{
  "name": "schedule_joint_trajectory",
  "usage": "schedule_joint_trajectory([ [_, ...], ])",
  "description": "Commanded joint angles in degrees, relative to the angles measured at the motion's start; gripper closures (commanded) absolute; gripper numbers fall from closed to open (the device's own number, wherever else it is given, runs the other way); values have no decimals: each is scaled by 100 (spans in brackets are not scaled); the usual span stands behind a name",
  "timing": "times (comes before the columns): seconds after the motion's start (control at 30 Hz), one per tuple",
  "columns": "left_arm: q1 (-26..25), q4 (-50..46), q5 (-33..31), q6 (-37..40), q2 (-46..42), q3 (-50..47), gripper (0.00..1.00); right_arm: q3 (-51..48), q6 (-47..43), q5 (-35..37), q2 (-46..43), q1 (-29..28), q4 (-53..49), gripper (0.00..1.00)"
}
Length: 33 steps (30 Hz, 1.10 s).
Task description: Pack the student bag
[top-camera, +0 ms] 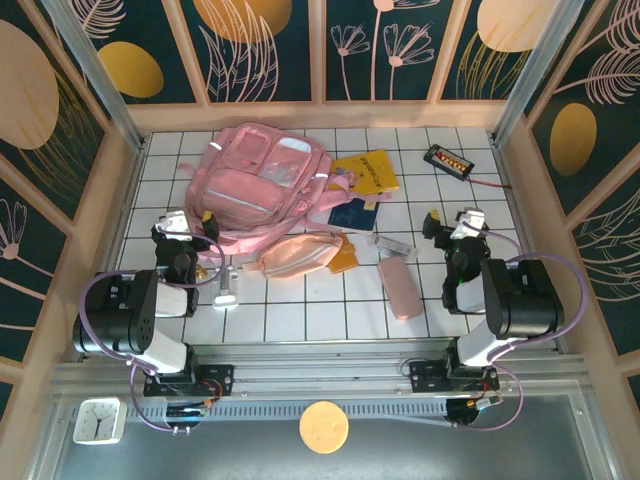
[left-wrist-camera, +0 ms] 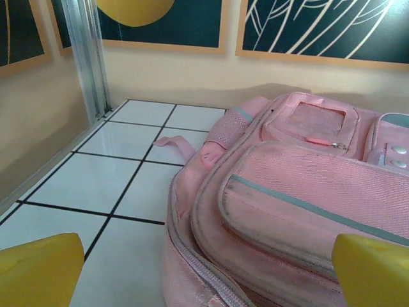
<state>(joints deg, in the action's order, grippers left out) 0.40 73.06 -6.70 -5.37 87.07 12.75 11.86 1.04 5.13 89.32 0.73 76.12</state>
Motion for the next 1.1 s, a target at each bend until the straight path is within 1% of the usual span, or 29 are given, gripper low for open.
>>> schedule_joint_trajectory([
  [0.0,-14,204,-60,2,19,-10,1,-25,59,129,48,-38,216,1],
  [0.47,-13,207,-59,9,17,-3,1,-24,62,129,49,-43,211,1],
  [0.63,-14,162,-11,16,21,16,1,-15,116,-144,33,81,163,1],
  [0.97,-10,123,-7,16,34,45,1,8,116,-145,-16,89,82,1],
  [1.03,-18,241,-32,9,-36,-45,1,151,177,67,-251,86,-362,1],
  [1.07,-14,197,-76,-13,-211,-102,1,326,222,259,-464,66,-881,1],
])
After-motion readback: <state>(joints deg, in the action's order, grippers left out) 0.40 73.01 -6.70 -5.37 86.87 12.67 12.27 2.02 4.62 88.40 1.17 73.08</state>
